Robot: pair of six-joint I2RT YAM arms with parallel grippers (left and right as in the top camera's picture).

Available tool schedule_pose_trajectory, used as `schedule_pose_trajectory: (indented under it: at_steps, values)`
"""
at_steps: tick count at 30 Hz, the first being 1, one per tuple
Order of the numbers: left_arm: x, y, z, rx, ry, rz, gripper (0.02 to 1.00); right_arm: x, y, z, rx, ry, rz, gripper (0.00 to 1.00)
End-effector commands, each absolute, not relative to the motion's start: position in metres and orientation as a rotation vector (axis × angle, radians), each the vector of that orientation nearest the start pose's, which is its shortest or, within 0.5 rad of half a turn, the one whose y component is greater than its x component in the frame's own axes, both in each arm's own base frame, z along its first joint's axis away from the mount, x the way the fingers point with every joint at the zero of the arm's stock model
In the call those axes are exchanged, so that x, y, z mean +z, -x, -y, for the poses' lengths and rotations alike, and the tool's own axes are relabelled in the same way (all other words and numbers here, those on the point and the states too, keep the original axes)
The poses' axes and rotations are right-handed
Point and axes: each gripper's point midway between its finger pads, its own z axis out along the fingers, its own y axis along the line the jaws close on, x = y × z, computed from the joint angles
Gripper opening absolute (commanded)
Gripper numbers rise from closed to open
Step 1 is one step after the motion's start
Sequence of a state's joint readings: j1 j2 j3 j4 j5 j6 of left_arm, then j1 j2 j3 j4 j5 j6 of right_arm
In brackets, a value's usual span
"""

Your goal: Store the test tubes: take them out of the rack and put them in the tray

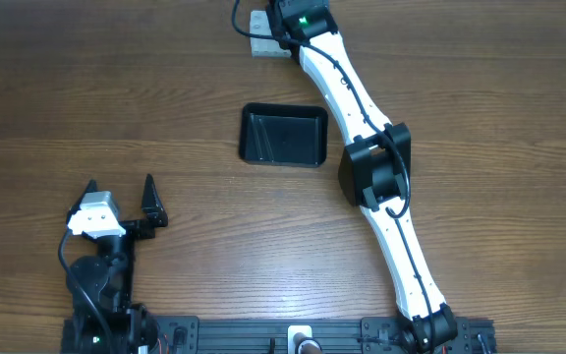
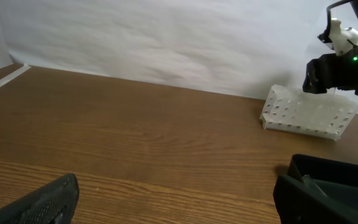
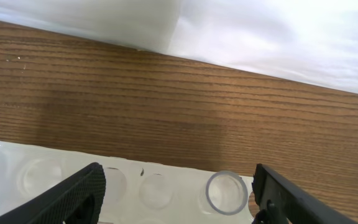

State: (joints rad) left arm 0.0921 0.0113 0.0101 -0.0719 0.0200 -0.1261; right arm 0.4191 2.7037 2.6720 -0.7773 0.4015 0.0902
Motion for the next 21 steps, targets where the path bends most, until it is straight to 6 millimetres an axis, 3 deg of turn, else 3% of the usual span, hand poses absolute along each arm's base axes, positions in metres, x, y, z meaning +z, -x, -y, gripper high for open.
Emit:
schedule_pose_trajectory:
  at_steps: [1, 8, 21]
  values:
    - [0.156, -0.246, -0.018, -0.039, 0.146, -1.644, 0.998, 0.126, -0.634, -0.212, -0.222, 0.188, -2.279, 0.759]
    - [0.156, -0.246, -0.018, -0.039, 0.146, -1.644, 0.996, 0.134, -0.634, -0.211, -0.217, 0.182, -2.268, 0.761]
    - [0.156, -0.246, -0.018, -0.039, 0.146, -1.644, 0.996, 0.175, -0.628, -0.209, -0.196, 0.167, -2.225, 0.772]
